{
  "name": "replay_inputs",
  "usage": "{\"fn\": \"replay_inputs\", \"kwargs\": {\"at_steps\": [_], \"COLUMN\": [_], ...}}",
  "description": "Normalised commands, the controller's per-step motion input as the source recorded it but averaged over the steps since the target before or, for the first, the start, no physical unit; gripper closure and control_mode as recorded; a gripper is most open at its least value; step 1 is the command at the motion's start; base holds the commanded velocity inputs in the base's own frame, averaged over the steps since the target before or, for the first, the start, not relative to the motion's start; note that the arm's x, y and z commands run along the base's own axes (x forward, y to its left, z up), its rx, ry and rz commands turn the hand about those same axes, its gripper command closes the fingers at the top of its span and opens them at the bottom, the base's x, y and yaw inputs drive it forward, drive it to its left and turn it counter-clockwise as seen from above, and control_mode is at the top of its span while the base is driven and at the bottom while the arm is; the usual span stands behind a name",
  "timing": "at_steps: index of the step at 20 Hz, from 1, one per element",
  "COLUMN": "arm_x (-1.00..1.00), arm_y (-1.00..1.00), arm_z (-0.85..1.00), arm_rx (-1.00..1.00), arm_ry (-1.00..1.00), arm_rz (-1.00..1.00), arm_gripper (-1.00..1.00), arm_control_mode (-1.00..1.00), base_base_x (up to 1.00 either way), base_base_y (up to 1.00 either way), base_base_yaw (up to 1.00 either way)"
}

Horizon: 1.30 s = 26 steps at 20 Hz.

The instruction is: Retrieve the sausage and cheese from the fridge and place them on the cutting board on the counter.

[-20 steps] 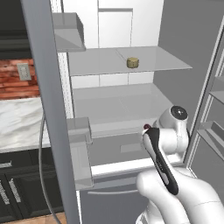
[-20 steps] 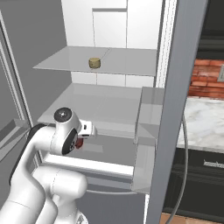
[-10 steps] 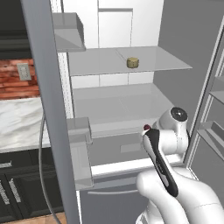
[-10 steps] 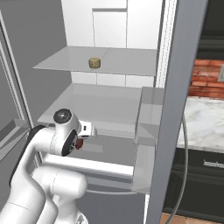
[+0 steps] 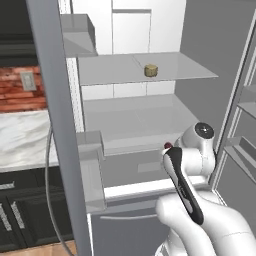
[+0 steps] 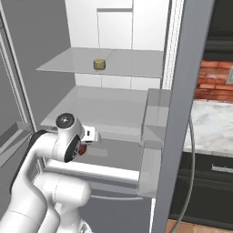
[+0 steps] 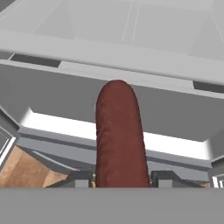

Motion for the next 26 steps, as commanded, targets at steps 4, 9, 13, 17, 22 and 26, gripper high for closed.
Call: {"fn": "replay_inputs", "kwargs": {"at_steps": [4, 9, 13, 17, 22, 26], "arm_x": [0.00, 0.00, 0.00, 0.00, 0.00, 0.00], "arm_y": [0.00, 0.00, 0.00, 0.00, 0.00, 0.00], "arm_z": [0.00, 0.00, 0.00, 0.00, 0.00, 0.00], "arm_rx": [0.00, 0.00, 0.00, 0.00, 0.00, 0.00], "arm_ry": [0.00, 0.00, 0.00, 0.00, 0.00, 0.00], "arm_rz": [0.00, 0.00, 0.00, 0.00, 0.00, 0.00], "arm_gripper": [1.00, 1.00, 1.00, 1.00, 1.00, 1.00], "arm_control_mode": [1.00, 1.00, 1.00, 1.00, 1.00, 1.00], "base_base_x": [-0.97, -1.00, -0.95, -0.71, -0.42, -0.09], "base_base_y": [-0.04, -0.13, -0.01, 0.00, 0.07, 0.13], "base_base_yaw": [0.03, 0.00, 0.00, 0.00, 0.12, 0.49]}}
